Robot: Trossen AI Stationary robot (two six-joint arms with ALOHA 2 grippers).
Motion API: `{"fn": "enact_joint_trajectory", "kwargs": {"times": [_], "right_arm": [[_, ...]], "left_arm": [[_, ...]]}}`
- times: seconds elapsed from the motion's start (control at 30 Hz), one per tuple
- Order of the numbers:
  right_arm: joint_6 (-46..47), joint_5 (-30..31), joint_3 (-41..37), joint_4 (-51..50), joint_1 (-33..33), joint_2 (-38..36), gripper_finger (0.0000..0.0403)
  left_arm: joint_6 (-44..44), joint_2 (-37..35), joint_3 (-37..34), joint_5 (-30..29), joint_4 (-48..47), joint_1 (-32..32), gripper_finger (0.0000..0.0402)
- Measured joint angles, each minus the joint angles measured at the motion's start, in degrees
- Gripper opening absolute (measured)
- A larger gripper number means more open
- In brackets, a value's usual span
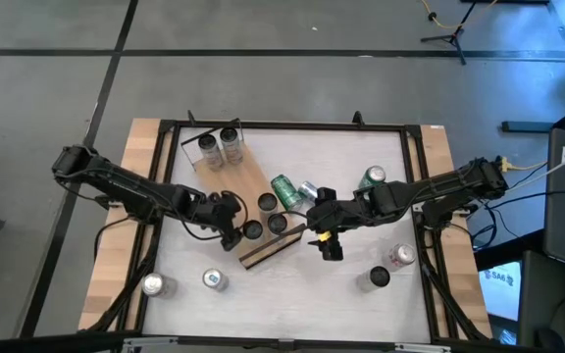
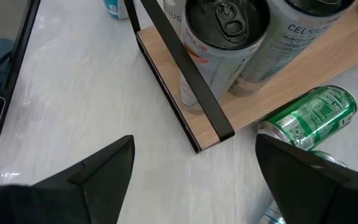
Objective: Place canned beverage on shelf
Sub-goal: Put the white yellow soda on the shelf aligned with the other white yellow soda cans
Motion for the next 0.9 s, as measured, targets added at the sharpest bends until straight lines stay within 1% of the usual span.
{"fn": "enact_joint_trajectory", "kwargs": {"times": [0.33, 0.63, 0.77, 0.9], "right_arm": [[0.0, 0.0, 0.0, 0.0, 0.0, 0.0, 0.0331], [0.0, 0.0, 0.0, 0.0, 0.0, 0.0, 0.0331], [0.0, 0.0, 0.0, 0.0, 0.0, 0.0, 0.0331], [-1.0, 0.0, 0.0, 1.0, 0.0, 0.0, 0.0331]], "left_arm": [[0.3, 0.0, 0.0, -4.8, 0.0, 2.5, 0.0349], [1.8, 0.0, 0.0, -4.7, 3.0, 3.4, 0.0350], [2.0, -0.1, 0.0, -3.3, 2.8, 3.4, 0.0350], [1.9, -1.5, 0.0, -1.8, 0.2, 3.4, 0.0350]]}}
